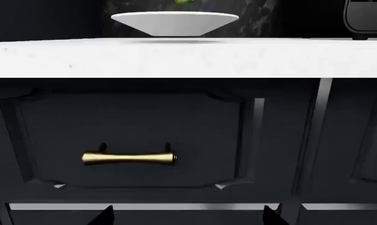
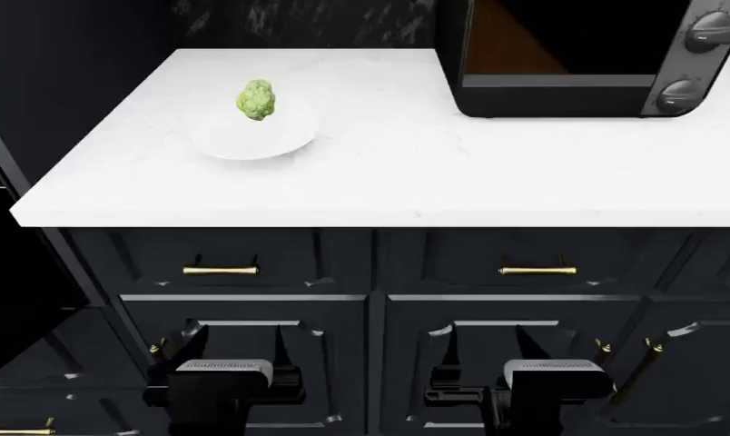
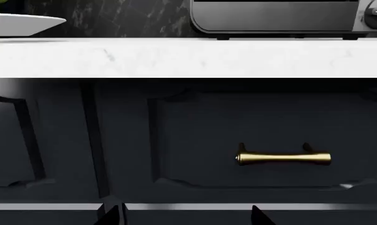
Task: Place the broccoli on the top rack of the oven.
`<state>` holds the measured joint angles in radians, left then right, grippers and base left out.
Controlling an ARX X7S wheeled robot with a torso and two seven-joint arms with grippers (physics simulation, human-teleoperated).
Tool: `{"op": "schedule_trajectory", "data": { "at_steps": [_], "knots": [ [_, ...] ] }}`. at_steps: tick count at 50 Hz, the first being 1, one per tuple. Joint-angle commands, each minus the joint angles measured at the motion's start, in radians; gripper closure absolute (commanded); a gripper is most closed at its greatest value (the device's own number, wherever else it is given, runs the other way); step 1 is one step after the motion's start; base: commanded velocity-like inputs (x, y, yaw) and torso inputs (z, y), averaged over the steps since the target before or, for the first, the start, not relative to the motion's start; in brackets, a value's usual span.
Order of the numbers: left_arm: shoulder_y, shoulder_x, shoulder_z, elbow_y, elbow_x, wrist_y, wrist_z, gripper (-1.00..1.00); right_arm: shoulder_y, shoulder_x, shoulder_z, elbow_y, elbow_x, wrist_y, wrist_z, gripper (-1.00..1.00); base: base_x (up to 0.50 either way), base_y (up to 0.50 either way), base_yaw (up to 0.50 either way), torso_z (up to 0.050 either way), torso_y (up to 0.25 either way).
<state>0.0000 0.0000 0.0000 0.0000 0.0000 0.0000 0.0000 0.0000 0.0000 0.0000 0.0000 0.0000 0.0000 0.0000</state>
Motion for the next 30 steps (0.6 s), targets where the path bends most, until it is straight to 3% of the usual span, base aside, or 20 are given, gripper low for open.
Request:
{"op": "schedule_trajectory", "data": {
  "at_steps": [1,15,16,30],
  "knots": [
    [0.015,-0.018,0.015,0.009,-0.038,-0.034,0.0,-1.0,0.001,0.016,-0.02,-0.005,0.011,0.008,0.021,-1.0,0.0,0.0,0.0,0.0,0.0],
    [0.015,-0.05,0.048,0.007,-0.054,0.043,-0.079,-1.0,0.011,0.053,-0.057,0.005,0.065,0.02,0.051,-1.0,0.0,0.0,0.0,0.0,0.0],
    [0.023,-0.058,0.061,-0.006,-0.03,0.109,-0.082,-1.0,0.012,0.054,-0.06,0.008,0.066,0.02,0.053,-1.0,0.0,0.0,0.0,0.02,0.0],
    [0.021,-0.078,0.086,-0.001,-0.049,0.074,-0.103,-1.0,0.014,0.075,-0.09,-0.006,0.076,0.029,0.077,-1.0,0.0,0.0,0.0,0.05,0.0]
  ]
}}
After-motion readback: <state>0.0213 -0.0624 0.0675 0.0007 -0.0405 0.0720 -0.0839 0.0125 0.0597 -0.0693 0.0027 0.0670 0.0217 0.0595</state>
